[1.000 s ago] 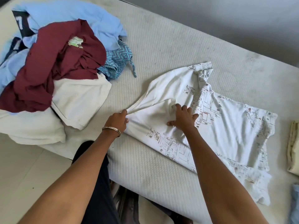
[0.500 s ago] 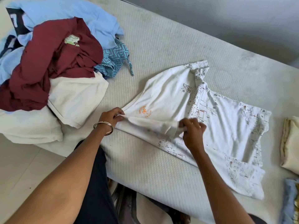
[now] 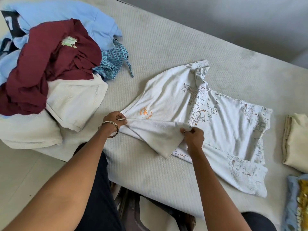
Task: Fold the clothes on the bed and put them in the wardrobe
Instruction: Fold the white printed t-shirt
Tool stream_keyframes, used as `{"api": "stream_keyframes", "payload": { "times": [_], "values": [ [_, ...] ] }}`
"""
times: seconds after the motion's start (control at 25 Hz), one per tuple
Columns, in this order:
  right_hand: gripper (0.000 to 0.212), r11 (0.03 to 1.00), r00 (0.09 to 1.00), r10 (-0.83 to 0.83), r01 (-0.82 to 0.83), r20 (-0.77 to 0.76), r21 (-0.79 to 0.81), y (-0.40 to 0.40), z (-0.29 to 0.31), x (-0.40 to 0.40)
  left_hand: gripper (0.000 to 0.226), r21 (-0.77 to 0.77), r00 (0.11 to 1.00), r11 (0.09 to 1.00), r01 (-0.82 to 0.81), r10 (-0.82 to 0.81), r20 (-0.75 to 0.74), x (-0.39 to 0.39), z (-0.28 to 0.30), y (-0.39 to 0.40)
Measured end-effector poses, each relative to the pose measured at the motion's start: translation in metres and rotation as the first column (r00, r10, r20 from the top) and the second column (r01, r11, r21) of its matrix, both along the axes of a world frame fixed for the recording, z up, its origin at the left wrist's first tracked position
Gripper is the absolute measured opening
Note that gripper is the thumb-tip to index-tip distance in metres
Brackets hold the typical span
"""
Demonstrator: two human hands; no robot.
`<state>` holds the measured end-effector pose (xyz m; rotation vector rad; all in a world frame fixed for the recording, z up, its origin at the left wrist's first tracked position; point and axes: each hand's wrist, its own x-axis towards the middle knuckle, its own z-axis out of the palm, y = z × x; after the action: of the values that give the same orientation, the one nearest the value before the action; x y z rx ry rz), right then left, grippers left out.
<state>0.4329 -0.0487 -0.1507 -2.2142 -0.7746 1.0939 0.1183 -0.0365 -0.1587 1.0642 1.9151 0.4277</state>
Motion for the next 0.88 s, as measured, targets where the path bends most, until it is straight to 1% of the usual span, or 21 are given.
{"api": "stream_keyframes", "payload": {
  "times": [0.04, 0.12, 0.2, 0.28, 0.32, 0.36, 0.4, 0.44, 0.48, 0.52, 0.56, 0.6, 0.64, 0.68, 0.72, 0.76, 0.8, 0.84, 0.88],
  "values": [
    [0.02, 0.997, 0.999, -0.017, 0.02, -0.041, 0.076, 0.009, 0.002, -0.001, 0.014, 0.005, 1.0, 1.0, -0.007, 0.007, -0.013, 0.001, 0.0, 0.0],
    [0.011, 0.987, 0.999, 0.009, -0.002, -0.045, 0.158, 0.022, 0.005, 0.002, 0.012, -0.019, 1.0, 1.0, -0.017, 0.017, -0.017, 0.001, -0.002, 0.002],
    [0.016, 0.993, 0.999, 0.029, -0.031, 0.02, 0.114, 0.022, 0.002, 0.007, 0.012, -0.034, 1.0, 0.999, -0.009, 0.008, -0.03, 0.0, -0.003, 0.004],
    [0.019, 0.999, 0.987, 0.017, -0.024, 0.162, 0.039, 0.008, -0.001, 0.026, 0.013, -0.037, 0.999, 0.999, 0.0, -0.001, -0.042, -0.002, -0.005, 0.006],
    [0.02, 0.999, 0.971, 0.047, -0.05, 0.234, 0.007, -0.001, 0.001, 0.04, 0.014, -0.048, 0.999, 0.999, -0.009, 0.007, -0.046, -0.001, -0.005, 0.006],
    [0.022, 0.992, 0.943, 0.128, -0.118, 0.306, -0.051, -0.013, 0.003, 0.056, 0.017, -0.076, 0.996, 0.997, -0.02, 0.013, -0.09, 0.005, -0.004, 0.005],
    [0.027, 0.967, 0.893, 0.252, -0.22, 0.373, -0.128, -0.026, 0.005, 0.075, 0.021, -0.093, 0.974, 0.996, -0.008, -0.013, -0.225, 0.018, -0.001, 0.003],
    [0.032, 0.914, 0.809, 0.404, -0.333, 0.428, -0.233, -0.038, 0.008, 0.095, 0.026, -0.055, 0.89, 0.998, 0.039, -0.059, -0.453, 0.035, 0.001, -0.002],
    [0.036, 0.841, 0.717, 0.538, -0.417, 0.444, -0.345, -0.048, 0.008, 0.114, 0.031, 0.038, 0.756, 0.99, 0.134, -0.077, -0.65, 0.056, 0.002, -0.009],
    [0.038, 0.766, 0.633, 0.638, -0.469, 0.438, -0.439, -0.054, 0.011, 0.13, 0.032, 0.149, 0.667, 0.947, 0.283, -0.083, -0.74, 0.08, 0.006, -0.015],
    [0.038, 0.708, 0.569, 0.702, -0.496, 0.428, -0.503, -0.057, 0.013, 0.145, 0.034, 0.229, 0.648, 0.86, 0.455, -0.143, -0.748, 0.108, 0.008, -0.023],
    [0.037, 0.669, 0.52, 0.741, -0.511, 0.426, -0.54, -0.057, 0.015, 0.158, 0.038, 0.227, 0.635, 0.763, 0.605, -0.29, -0.716, 0.137, 0.008, -0.031],
    [0.036, 0.657, 0.5, 0.752, -0.521, 0.429, -0.545, -0.055, 0.017, 0.169, 0.048, 0.15, 0.596, 0.697, 0.702, -0.457, -0.66, 0.163, 0.008, -0.041],
    [0.035, 0.668, 0.507, 0.743, -0.525, 0.437, -0.527, -0.053, 0.02, 0.181, 0.059, 0.047, 0.54, 0.658, 0.751, -0.572, -0.617, 0.186, 0.008, -0.051],
    [0.034, 0.68, 0.513, 0.733, -0.533, 0.448, -0.502, -0.05, 0.023, 0.193, 0.068, -0.04, 0.494, 0.65, 0.759, -0.615, -0.615, 0.201, 0.005, -0.058],
    [0.034, 0.678, 0.515, 0.735, -0.55, 0.441, -0.487, -0.048, 0.027, 0.206, 0.07, -0.079, 0.49, 0.67, 0.738, -0.612, -0.621, 0.21, 0.001, -0.059],
    [0.035, 0.671, 0.524, 0.741, -0.568, 0.419, -0.477, -0.045, 0.031, 0.22, 0.066, -0.089, 0.515, 0.697, 0.712, -0.605, -0.607, 0.214, -0.002, -0.057],
    [0.036, 0.665, 0.545, 0.746, -0.585, 0.383, -0.464, -0.042, 0.037, 0.234, 0.057, -0.058, 0.564, 0.722, 0.689, -0.585, -0.583, 0.214, -0.004, -0.054],
    [0.035, 0.683, 0.581, 0.729, -0.587, 0.361, -0.434, -0.039, 0.041, 0.246, 0.047, 0.007, 0.622, 0.746, 0.666, -0.551, -0.557, 0.212, -0.004, -0.051]
  ]
}}
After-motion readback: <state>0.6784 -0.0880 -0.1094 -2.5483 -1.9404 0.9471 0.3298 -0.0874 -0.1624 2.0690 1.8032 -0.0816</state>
